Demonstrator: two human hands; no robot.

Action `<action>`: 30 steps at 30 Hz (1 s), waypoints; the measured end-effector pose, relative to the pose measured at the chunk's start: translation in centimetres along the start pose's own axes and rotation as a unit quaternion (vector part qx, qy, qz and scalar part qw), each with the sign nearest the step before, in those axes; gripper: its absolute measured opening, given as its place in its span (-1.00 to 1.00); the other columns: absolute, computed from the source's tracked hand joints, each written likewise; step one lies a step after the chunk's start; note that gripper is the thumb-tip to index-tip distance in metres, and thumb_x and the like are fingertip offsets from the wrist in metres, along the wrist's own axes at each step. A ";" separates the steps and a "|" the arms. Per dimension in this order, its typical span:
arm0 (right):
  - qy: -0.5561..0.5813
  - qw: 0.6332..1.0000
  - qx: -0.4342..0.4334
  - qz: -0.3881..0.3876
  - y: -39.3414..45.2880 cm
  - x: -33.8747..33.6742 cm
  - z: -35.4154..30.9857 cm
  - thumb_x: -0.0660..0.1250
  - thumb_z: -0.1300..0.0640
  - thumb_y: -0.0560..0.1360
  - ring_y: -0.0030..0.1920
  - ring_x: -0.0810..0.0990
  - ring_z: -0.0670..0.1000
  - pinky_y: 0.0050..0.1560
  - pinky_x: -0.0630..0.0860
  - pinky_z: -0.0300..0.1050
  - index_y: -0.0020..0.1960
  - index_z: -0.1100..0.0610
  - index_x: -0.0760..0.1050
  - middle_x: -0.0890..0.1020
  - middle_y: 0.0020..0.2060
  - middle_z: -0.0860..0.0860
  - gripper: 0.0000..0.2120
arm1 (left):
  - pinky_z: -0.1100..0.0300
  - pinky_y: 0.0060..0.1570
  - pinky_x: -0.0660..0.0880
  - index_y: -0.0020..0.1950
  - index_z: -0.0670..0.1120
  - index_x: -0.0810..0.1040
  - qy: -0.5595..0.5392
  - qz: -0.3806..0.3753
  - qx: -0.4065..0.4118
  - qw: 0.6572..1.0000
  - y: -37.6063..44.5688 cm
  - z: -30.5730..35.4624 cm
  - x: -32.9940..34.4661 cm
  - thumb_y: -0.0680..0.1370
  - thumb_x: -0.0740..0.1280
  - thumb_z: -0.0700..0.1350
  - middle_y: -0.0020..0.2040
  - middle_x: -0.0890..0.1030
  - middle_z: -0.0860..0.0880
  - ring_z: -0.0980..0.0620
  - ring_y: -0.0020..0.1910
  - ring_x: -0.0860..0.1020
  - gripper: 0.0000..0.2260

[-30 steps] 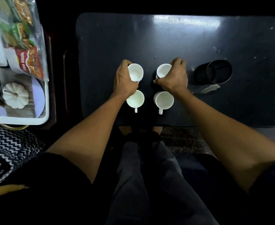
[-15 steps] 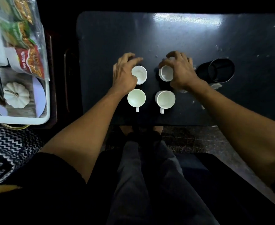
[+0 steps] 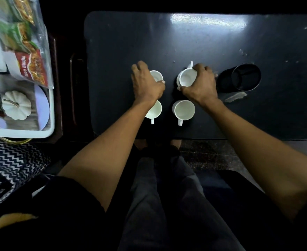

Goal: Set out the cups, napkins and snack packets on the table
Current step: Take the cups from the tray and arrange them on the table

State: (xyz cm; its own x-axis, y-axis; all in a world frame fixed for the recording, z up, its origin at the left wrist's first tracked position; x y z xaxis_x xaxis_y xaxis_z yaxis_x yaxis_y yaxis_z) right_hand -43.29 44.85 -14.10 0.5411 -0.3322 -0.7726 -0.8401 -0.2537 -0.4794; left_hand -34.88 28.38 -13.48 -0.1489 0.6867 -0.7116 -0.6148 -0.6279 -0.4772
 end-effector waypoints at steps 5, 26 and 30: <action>-0.009 1.000 -0.012 0.002 -0.4 -0.2 -0.2 0.55 -0.05 0.24 0.13 0.56 0.22 0.05 0.50 -0.06 0.28 0.12 0.50 0.51 0.18 0.17 -0.34 | 0.09 0.19 0.48 0.30 -0.14 0.44 0.004 -0.058 0.096 0.994 0.5 0.2 -0.1 0.28 0.44 -0.30 0.32 0.41 -0.11 -0.12 0.25 0.48 -0.41; 0.004 1.000 0.024 0.019 -1.5 -0.2 0.2 0.55 -0.10 0.23 0.08 0.58 0.17 -0.06 0.39 -0.18 0.23 0.15 0.56 0.57 0.15 0.15 -0.37 | 0.05 0.09 0.49 0.26 -0.09 0.48 0.025 -0.035 0.081 0.996 -0.1 -2.5 -0.1 0.34 0.53 -0.16 0.25 0.49 -0.10 -0.14 0.21 0.51 -0.48; 0.008 0.999 0.024 0.021 -1.6 -0.1 0.4 0.55 -0.10 0.23 0.06 0.59 0.18 -0.09 0.40 -0.17 0.17 0.16 0.58 0.59 0.12 0.17 -0.41 | 0.11 0.08 0.45 0.31 -0.05 0.46 0.010 -0.037 0.079 0.996 -0.3 -2.2 -0.1 0.32 0.60 -0.04 0.26 0.47 -0.07 -0.08 0.21 0.51 -0.39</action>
State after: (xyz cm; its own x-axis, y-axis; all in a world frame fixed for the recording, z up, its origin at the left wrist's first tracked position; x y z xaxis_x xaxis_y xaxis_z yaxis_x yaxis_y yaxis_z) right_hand -42.05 45.63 -13.39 0.5057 -0.3565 -0.7856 -0.8626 -0.1950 -0.4668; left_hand -33.00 27.72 -14.44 -0.0851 0.7203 -0.6884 -0.7377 -0.5100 -0.4424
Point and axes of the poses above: each hand's wrist, its own y-axis towards the middle knuckle, its own x-axis out of the palm, z = x × y, the point moved 3 cm from there along y, towards the middle knuckle
